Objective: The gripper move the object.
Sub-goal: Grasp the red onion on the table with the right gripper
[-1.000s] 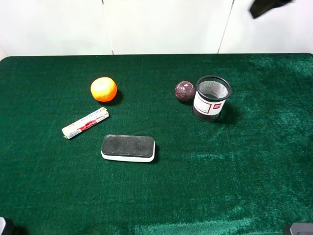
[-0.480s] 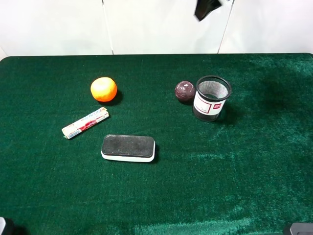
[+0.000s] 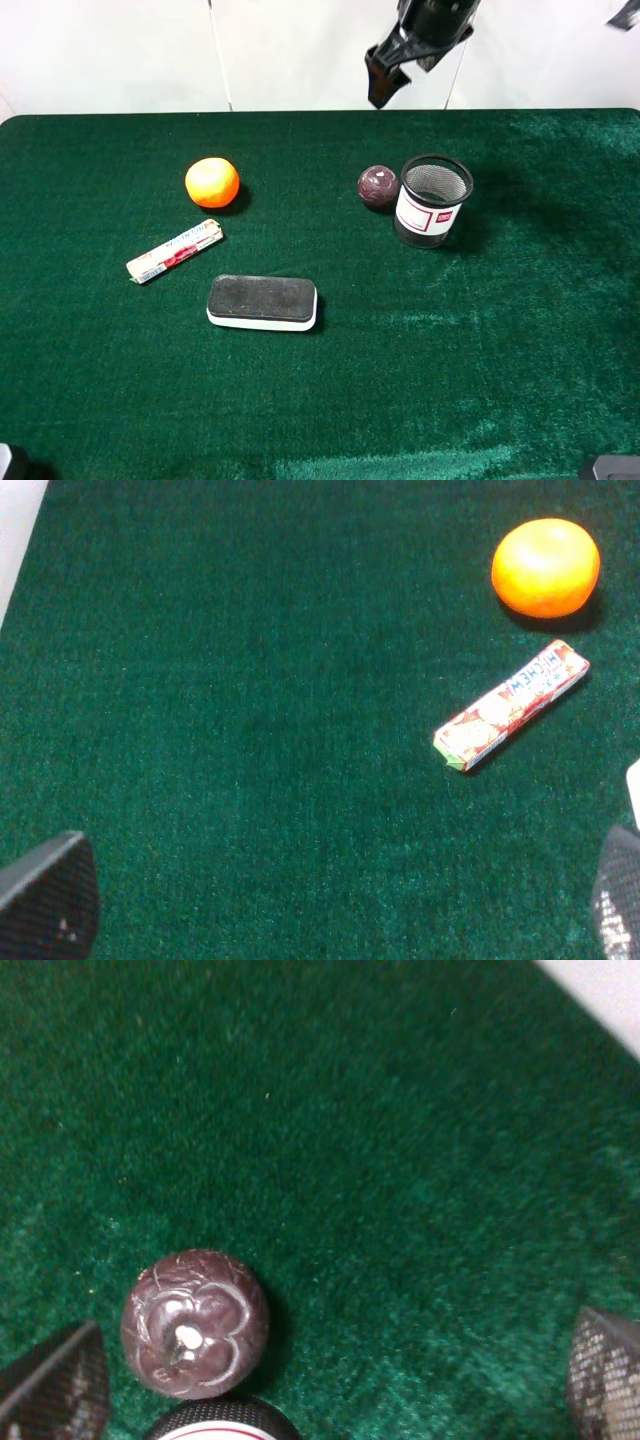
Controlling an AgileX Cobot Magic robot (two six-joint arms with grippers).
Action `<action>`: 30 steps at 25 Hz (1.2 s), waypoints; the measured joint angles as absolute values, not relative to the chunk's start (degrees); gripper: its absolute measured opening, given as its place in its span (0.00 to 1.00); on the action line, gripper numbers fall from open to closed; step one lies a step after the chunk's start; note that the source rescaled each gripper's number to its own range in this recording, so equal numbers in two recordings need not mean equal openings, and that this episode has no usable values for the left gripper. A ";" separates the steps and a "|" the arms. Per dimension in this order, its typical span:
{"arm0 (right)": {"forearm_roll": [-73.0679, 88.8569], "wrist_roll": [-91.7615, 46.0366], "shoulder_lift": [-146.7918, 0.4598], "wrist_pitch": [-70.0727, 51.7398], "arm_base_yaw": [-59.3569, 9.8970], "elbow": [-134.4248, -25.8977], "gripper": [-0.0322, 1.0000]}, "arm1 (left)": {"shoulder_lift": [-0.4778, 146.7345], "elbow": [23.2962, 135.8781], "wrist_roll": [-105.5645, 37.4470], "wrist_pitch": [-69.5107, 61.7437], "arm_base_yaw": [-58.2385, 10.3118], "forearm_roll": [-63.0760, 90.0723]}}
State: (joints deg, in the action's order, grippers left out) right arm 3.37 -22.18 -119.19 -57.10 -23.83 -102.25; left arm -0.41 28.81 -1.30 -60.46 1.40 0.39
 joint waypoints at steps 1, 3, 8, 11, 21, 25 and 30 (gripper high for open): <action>3.42 -22.18 -119.86 -57.03 -23.83 -102.25 1.00 | -0.41 28.81 -1.30 -60.46 1.40 0.39; 3.72 -22.18 -121.36 -57.03 -23.83 -102.25 1.00 | -0.41 28.81 -1.30 -60.46 1.40 0.39; 4.62 -22.18 -124.50 -56.92 -24.16 -102.25 1.00 | -0.41 28.81 -1.30 -60.46 1.40 0.39; 4.81 -22.18 -126.30 -56.87 -25.02 -102.25 1.00 | -0.41 28.81 -1.30 -60.46 1.40 0.39; 2.81 -21.22 -130.35 -56.75 -28.16 -102.25 1.00 | -0.41 28.81 -1.30 -60.46 1.40 0.34; 1.31 -21.14 -131.81 -56.59 -28.32 -101.91 1.00 | -0.41 28.81 -1.30 -60.46 1.40 0.34; 0.39 -21.09 -132.47 -56.27 -28.32 -100.47 1.00 | -0.41 28.81 -1.30 -60.46 1.40 0.34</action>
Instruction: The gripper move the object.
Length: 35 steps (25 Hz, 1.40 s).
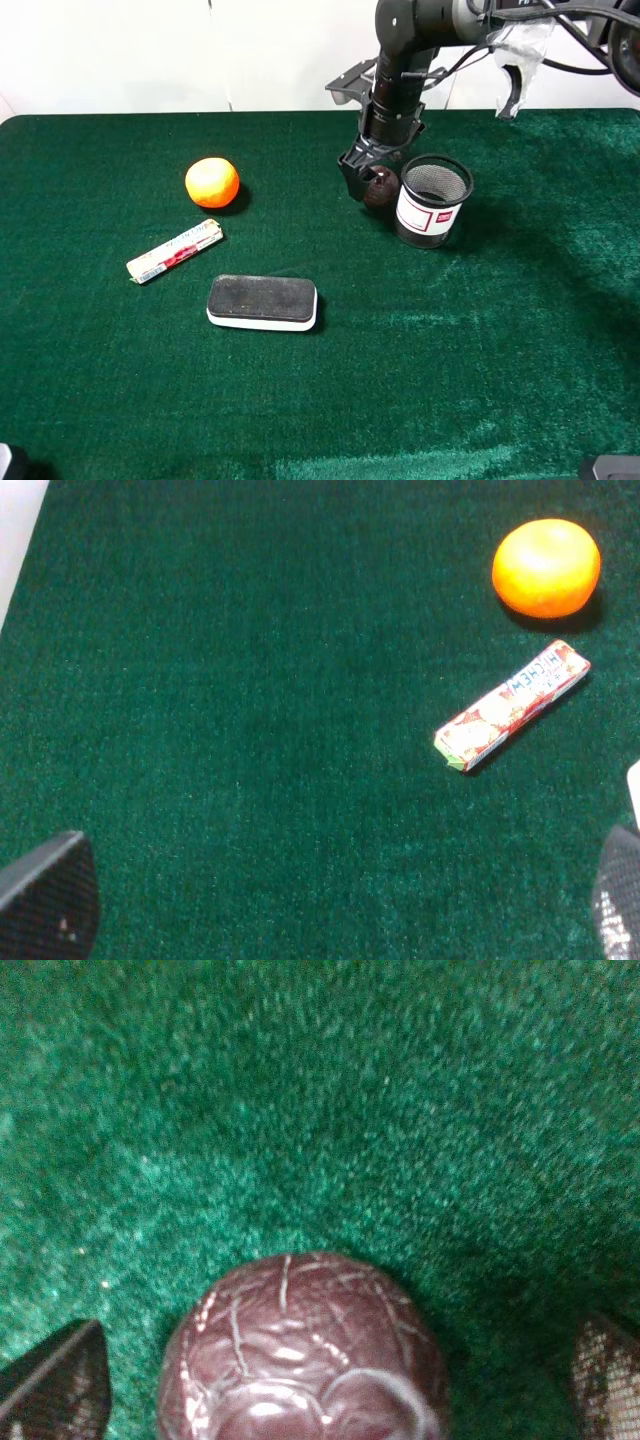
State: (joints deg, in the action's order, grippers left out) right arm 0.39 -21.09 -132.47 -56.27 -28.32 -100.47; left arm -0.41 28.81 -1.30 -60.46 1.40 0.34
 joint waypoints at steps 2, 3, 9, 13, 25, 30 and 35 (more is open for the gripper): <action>0.00 -21.09 -132.47 -55.58 -28.32 -99.51 1.00 | -0.41 28.81 -1.30 -60.46 1.40 0.34; 0.00 -21.09 -132.47 -55.20 -28.32 -99.11 1.00 | -0.41 28.81 -1.30 -60.46 1.40 0.34; -0.39 -21.09 -132.65 -52.37 -28.32 -96.47 0.97 | -0.41 28.81 -1.30 -60.46 1.40 0.34; -0.49 -21.09 -132.65 -51.76 -28.32 -96.13 0.55 | -0.41 28.81 -1.30 -60.46 1.40 0.34; -0.49 -21.09 -132.47 -52.53 -28.32 -96.13 0.03 | -0.41 28.81 -1.30 -60.46 1.40 0.34; -0.79 -21.09 -130.90 -53.20 -28.32 -96.08 0.03 | -0.41 28.81 -1.30 -60.46 1.40 0.34; -1.46 -21.09 -128.68 -53.31 -28.32 -96.01 0.03 | -0.41 28.81 -1.30 -60.46 1.40 0.34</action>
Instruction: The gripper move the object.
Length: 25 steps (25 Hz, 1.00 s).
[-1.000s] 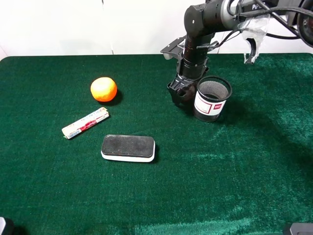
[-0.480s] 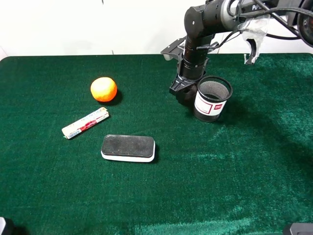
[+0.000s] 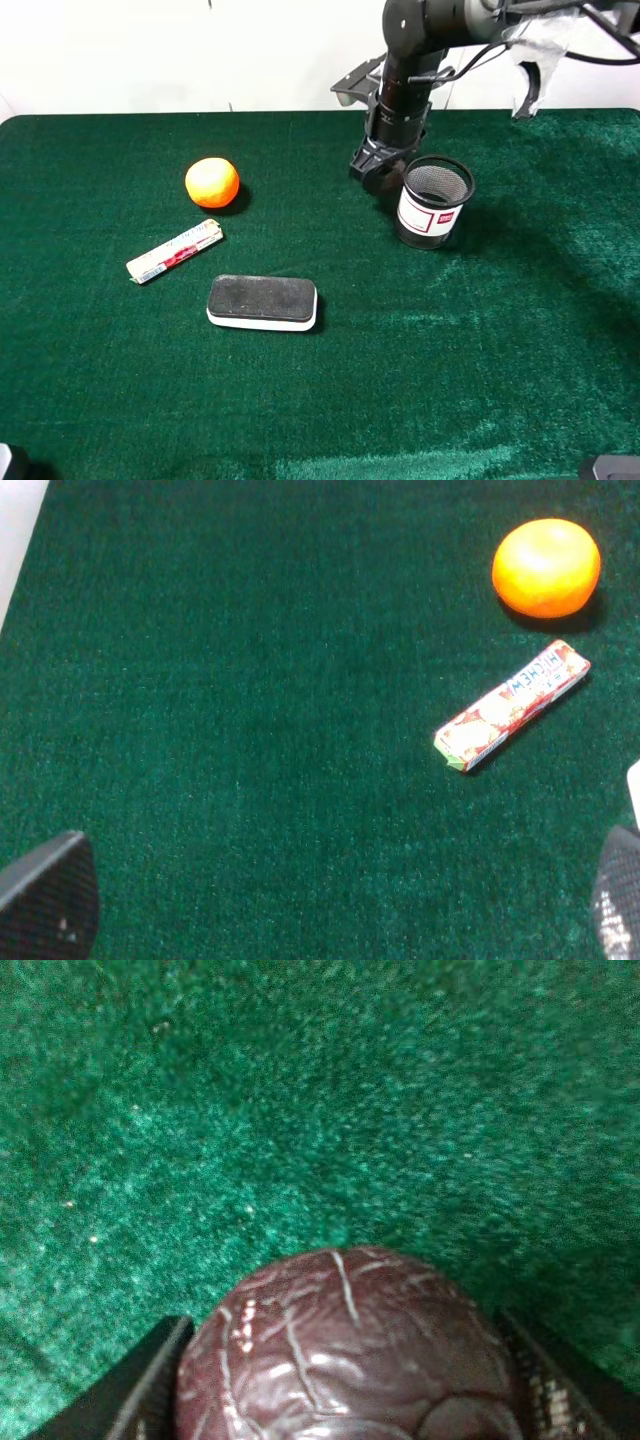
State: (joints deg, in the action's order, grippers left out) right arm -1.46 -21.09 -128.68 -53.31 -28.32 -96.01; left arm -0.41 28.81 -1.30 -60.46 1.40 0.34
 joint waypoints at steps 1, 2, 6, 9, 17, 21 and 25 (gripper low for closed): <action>-1.59 -21.09 -128.20 -53.38 -28.32 -96.01 0.03 | -0.41 28.81 -1.30 -60.46 1.40 0.34; -1.74 -21.09 -127.65 -53.49 -28.32 -96.01 0.03 | -0.41 28.81 -1.30 -60.46 1.40 0.34; -3.52 -21.09 -124.67 -54.69 -29.19 -96.01 0.03 | -0.41 28.81 -1.30 -60.46 1.40 0.34; -3.77 -21.09 -121.90 -56.18 -30.15 -96.01 0.03 | -0.41 28.81 -1.30 -60.46 1.40 0.34; -4.15 -21.09 -114.95 -64.18 -33.63 -96.01 0.03 | -0.41 28.81 -1.30 -60.46 1.40 0.34; -4.21 -21.09 -112.22 -68.28 -36.36 -95.57 0.03 | -0.41 28.81 -1.30 -60.46 1.40 0.34; -4.22 -20.93 -108.54 -68.56 -39.48 -90.99 0.03 | -0.41 28.81 -1.30 -60.46 1.40 0.34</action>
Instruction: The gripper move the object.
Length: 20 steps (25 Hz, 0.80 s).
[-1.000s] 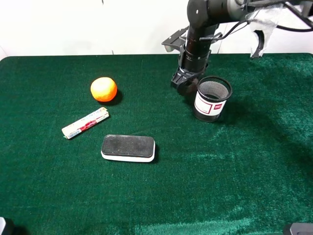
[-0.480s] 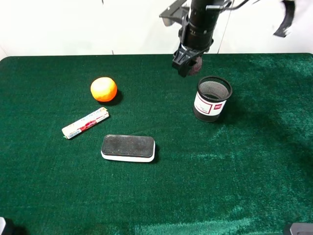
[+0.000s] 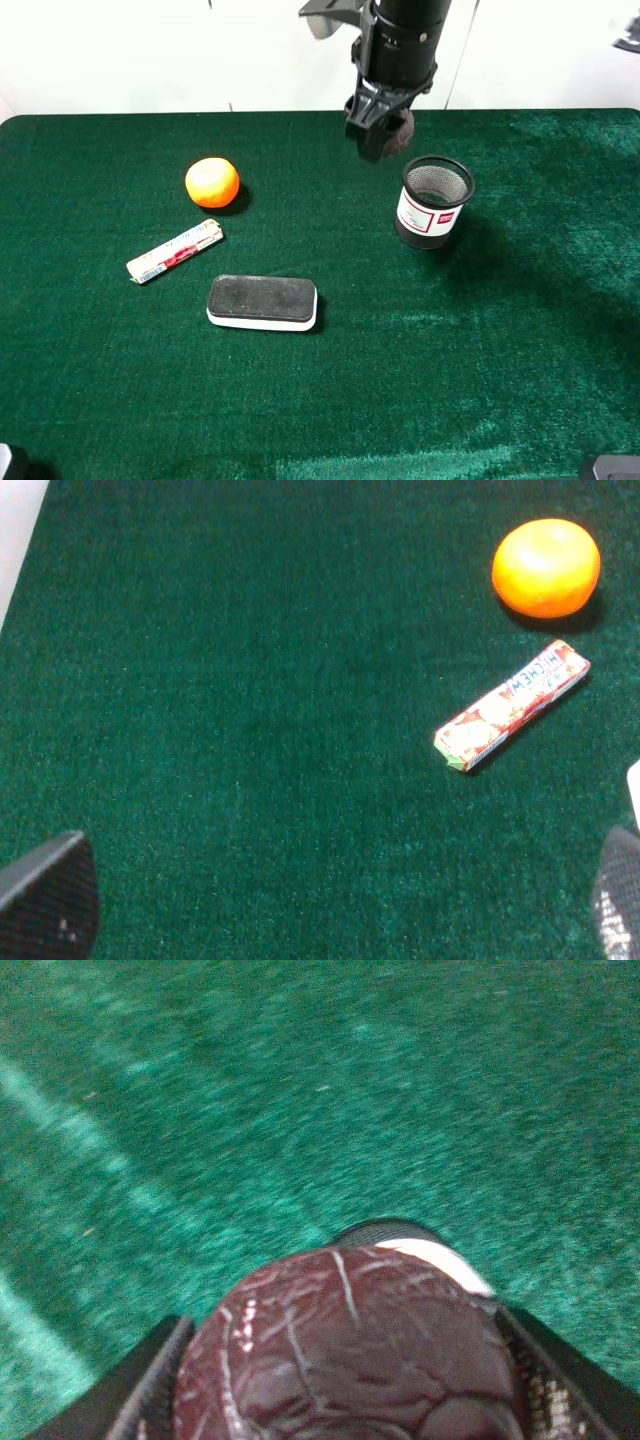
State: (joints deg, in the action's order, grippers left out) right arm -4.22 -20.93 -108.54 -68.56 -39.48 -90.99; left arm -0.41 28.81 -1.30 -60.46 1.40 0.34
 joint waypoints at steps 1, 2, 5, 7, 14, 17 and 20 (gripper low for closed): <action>-4.22 -20.66 -107.55 -68.46 -40.30 -89.36 0.03 | -0.41 28.81 -1.30 -60.46 1.40 0.34; -4.22 -20.26 -106.33 -68.41 -41.10 -87.97 0.03 | -0.41 28.81 -1.30 -60.46 1.40 0.34; -3.83 -18.76 -102.72 -68.34 -43.24 -83.08 0.03 | -0.41 28.81 -1.30 -60.46 1.40 0.34; -3.18 -17.88 -100.10 -67.91 -44.38 -80.12 0.03 | -0.41 28.81 -1.30 -60.46 1.40 0.34; -1.00 -14.40 -92.73 -61.28 -47.55 -67.61 0.03 | -0.41 28.81 -1.30 -60.46 1.40 0.34; -0.66 -12.07 -91.14 -57.34 -48.97 -61.03 0.03 | -0.41 28.81 -1.30 -60.46 1.40 0.34; -0.41 -9.65 -90.86 -53.09 -50.22 -55.82 0.03 | -0.41 28.81 -1.30 -60.46 1.40 0.34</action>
State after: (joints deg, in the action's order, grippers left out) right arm -0.41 -9.65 -90.86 -53.09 -50.22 -55.82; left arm -0.41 28.81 -1.30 -60.46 1.40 0.34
